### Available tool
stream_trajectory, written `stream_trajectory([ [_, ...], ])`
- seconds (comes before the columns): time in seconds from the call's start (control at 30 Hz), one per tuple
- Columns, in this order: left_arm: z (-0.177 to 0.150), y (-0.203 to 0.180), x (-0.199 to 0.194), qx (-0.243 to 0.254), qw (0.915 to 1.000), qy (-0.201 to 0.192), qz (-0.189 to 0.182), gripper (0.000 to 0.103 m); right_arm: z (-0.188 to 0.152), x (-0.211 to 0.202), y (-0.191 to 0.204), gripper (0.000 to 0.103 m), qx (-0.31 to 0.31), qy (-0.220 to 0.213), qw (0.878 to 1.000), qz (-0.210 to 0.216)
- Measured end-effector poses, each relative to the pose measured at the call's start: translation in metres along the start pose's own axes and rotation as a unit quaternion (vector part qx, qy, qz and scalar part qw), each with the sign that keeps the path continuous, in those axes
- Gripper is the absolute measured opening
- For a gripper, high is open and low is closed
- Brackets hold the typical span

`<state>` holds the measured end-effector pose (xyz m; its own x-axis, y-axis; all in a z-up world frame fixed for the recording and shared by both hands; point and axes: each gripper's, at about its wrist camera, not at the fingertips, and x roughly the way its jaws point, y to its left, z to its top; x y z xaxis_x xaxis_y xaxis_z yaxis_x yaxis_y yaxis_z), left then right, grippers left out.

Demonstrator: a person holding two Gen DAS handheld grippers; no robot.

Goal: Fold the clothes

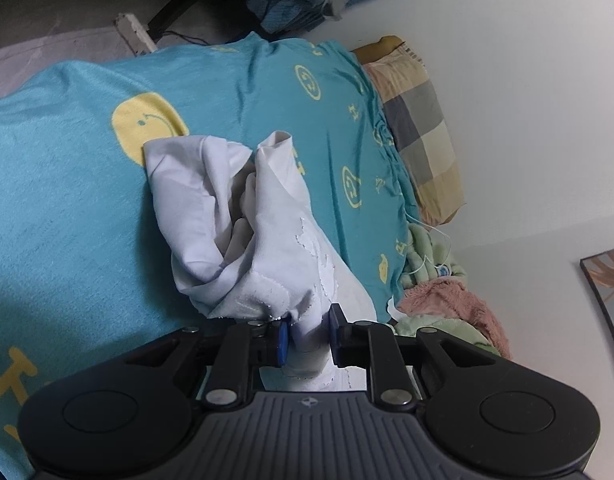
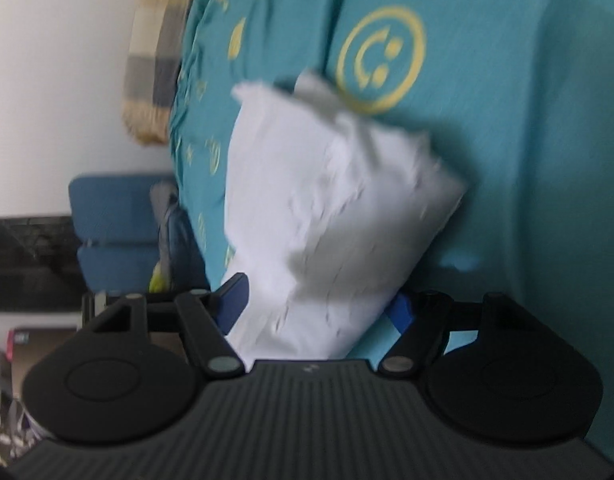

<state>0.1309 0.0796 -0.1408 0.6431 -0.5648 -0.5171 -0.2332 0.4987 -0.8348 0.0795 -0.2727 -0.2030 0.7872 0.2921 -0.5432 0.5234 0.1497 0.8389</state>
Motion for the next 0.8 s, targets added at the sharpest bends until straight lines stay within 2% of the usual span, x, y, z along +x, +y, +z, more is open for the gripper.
stream_trajectory([
  [0.1, 0.003, 0.007, 0.004, -0.018, 0.9997, 0.013, 0.011, 0.025, 0.005, -0.001, 0.005, 0.061, -0.016, -0.019, 1.000, -0.009],
  [0.17, 0.004, 0.016, 0.007, -0.038, 0.9988, 0.025, 0.021, 0.038, 0.009, 0.001, 0.006, 0.044, -0.026, -0.020, 0.999, -0.015],
  [0.2, 0.005, 0.020, 0.009, -0.045, 0.9981, 0.033, 0.024, 0.049, 0.011, 0.002, 0.006, 0.040, -0.028, -0.019, 0.999, -0.018],
  [0.3, 0.005, 0.024, 0.020, -0.053, 0.9962, 0.066, 0.020, 0.065, 0.015, 0.004, 0.007, 0.032, -0.031, -0.017, 0.999, -0.016],
  [0.37, 0.003, 0.026, 0.028, -0.059, 0.9950, 0.079, 0.015, 0.069, 0.018, 0.004, 0.010, 0.028, -0.032, -0.014, 0.999, -0.006],
  [0.47, 0.005, 0.032, 0.036, -0.067, 0.9945, 0.076, 0.024, 0.068, 0.020, 0.003, 0.016, 0.023, -0.038, -0.012, 0.999, 0.012],
  [0.53, 0.008, 0.035, 0.038, -0.082, 0.9945, 0.059, 0.030, 0.066, 0.024, 0.002, 0.020, 0.022, -0.036, -0.009, 0.999, 0.024],
  [0.6, 0.012, 0.038, 0.039, -0.095, 0.9940, 0.046, 0.026, 0.060, 0.028, 0.001, 0.023, 0.021, -0.033, -0.005, 0.999, 0.034],
  [0.7, 0.014, 0.032, 0.038, -0.080, 0.9960, 0.037, 0.019, 0.044, 0.031, -0.004, 0.029, 0.020, -0.040, -0.004, 0.998, 0.042],
  [0.8, 0.016, 0.025, 0.037, -0.060, 0.9977, 0.028, 0.011, 0.035, 0.029, -0.009, 0.031, 0.020, -0.052, -0.006, 0.998, 0.038],
])
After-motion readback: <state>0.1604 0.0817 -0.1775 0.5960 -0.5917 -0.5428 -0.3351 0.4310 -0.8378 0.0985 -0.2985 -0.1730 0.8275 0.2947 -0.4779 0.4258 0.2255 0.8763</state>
